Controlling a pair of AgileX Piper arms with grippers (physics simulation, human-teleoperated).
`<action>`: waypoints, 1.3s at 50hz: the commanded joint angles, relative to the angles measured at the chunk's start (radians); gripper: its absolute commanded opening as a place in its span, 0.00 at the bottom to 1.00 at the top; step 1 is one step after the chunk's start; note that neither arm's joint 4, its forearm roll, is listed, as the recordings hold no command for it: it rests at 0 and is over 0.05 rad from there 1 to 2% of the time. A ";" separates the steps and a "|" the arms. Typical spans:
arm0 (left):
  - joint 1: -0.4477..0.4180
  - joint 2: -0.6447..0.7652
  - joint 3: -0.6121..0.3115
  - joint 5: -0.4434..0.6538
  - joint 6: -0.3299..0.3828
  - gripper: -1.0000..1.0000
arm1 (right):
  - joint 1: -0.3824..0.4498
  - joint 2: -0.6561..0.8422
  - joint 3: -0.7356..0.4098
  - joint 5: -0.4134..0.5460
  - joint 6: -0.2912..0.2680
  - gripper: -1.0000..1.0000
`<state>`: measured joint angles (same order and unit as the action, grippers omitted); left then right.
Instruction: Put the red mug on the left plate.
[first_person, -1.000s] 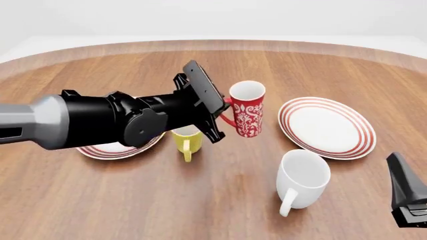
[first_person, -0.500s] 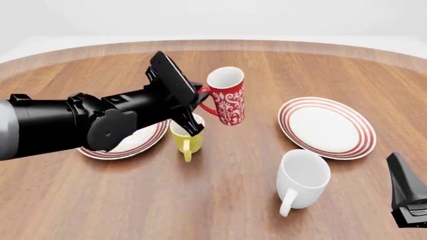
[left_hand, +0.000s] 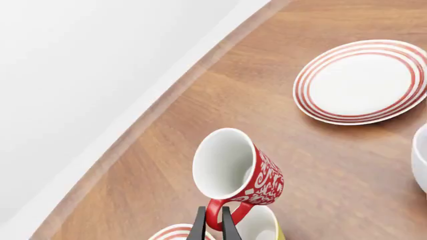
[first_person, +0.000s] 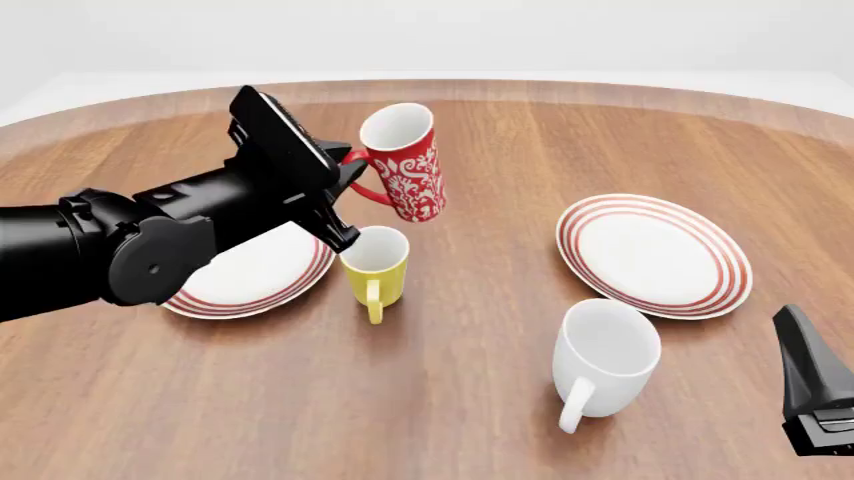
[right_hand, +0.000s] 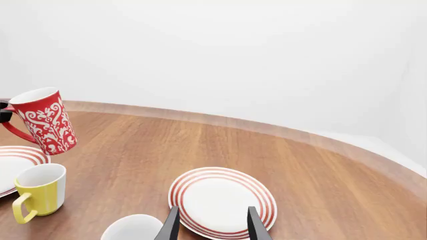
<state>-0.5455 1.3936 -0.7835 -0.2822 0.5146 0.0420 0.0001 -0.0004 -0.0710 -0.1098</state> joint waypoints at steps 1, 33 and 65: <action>0.060 -0.036 0.030 -0.026 0.028 0.00 | 0.000 0.000 0.000 -0.001 -0.001 1.00; 0.242 -0.090 0.153 -0.116 0.070 0.00 | 0.004 0.000 0.000 -0.004 -0.005 1.00; 0.466 0.119 0.236 -0.402 0.104 0.00 | 0.007 0.000 0.000 -0.006 -0.007 1.00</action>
<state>-0.1431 1.4453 -0.5695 -0.5875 0.6000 0.0479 0.0001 -0.0007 -0.0762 -0.1162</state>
